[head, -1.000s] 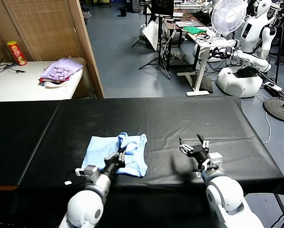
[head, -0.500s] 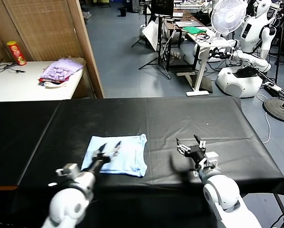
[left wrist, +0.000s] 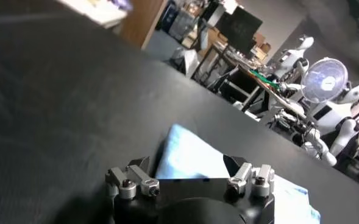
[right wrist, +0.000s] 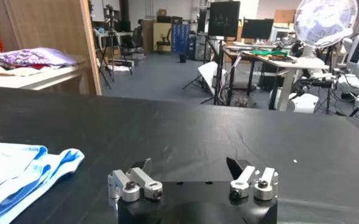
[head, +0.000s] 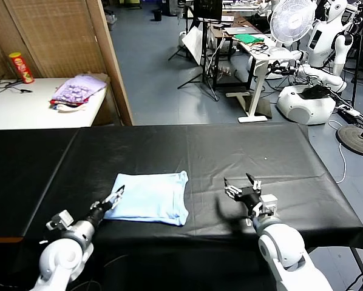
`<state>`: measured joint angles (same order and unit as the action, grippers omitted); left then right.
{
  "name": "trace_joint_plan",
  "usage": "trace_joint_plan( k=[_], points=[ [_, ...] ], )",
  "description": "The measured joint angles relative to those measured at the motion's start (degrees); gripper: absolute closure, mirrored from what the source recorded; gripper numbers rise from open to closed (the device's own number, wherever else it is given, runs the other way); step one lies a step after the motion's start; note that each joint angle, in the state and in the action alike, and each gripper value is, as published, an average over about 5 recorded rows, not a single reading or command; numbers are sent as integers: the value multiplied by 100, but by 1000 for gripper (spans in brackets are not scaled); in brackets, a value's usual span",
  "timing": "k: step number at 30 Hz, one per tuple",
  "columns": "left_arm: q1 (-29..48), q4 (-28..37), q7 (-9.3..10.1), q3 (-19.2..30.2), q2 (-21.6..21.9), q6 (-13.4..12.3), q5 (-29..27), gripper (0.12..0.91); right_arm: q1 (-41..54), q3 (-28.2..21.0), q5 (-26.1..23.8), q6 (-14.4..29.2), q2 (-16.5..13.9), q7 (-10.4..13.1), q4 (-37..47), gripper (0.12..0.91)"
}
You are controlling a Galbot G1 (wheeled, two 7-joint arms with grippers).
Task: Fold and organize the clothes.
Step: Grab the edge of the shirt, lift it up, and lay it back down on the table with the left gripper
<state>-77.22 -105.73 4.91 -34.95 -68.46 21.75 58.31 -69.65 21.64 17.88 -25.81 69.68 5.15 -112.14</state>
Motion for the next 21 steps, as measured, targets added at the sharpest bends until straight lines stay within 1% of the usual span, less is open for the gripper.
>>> trace_joint_plan(
  k=[1, 2, 5, 6, 7, 8, 9, 12, 13, 15, 17, 19, 21],
  points=[
    [7, 29, -2, -4, -3, -1, 15, 280, 1, 1, 0, 2, 2, -1, 1, 227],
    [11, 57, -3, -7, -5, 0, 27, 318, 1, 2, 0, 4, 5, -2, 1, 227],
    [7, 106, -2, -17, -5, 9, 43, 473, -5, 9, -5, 14, 15, -5, 1, 227],
    [1, 105, -1, -18, -2, 17, 39, 540, -8, 11, -8, 18, 20, -6, 1, 227],
    [-5, 98, -1, -17, 0, 26, 19, 591, -11, 14, -12, 22, 24, -6, 1, 227],
    [-12, 86, 0, -15, 2, 34, -16, 641, -15, 15, -17, 26, 29, -6, 1, 227],
    [-19, 66, 2, -12, 3, 41, -68, 708, -18, 17, -21, 30, 34, -6, 1, 227],
    [-44, -28, 9, 6, -10, 48, -284, 848, -30, 20, -38, 39, 56, -6, 2, 227],
    [-54, -71, 15, 11, -22, 47, -375, 873, -35, 21, -49, 42, 66, -6, 2, 227],
    [-70, -161, 43, 16, -51, 39, -592, 890, -46, 23, -79, 47, 84, -6, 3, 227],
    [-91, -260, 71, 12, -69, -6, -910, 888, -58, 24, -117, 55, 96, -6, 1, 227],
    [-124, -362, 84, -9, -49, -83, -1395, 892, -71, 25, -148, 63, 101, -6, -8, 227],
    [-173, -464, 89, -58, 20, -158, -2116, 892, -83, 25, -162, 68, 103, -4, -25, 227]
  ],
)
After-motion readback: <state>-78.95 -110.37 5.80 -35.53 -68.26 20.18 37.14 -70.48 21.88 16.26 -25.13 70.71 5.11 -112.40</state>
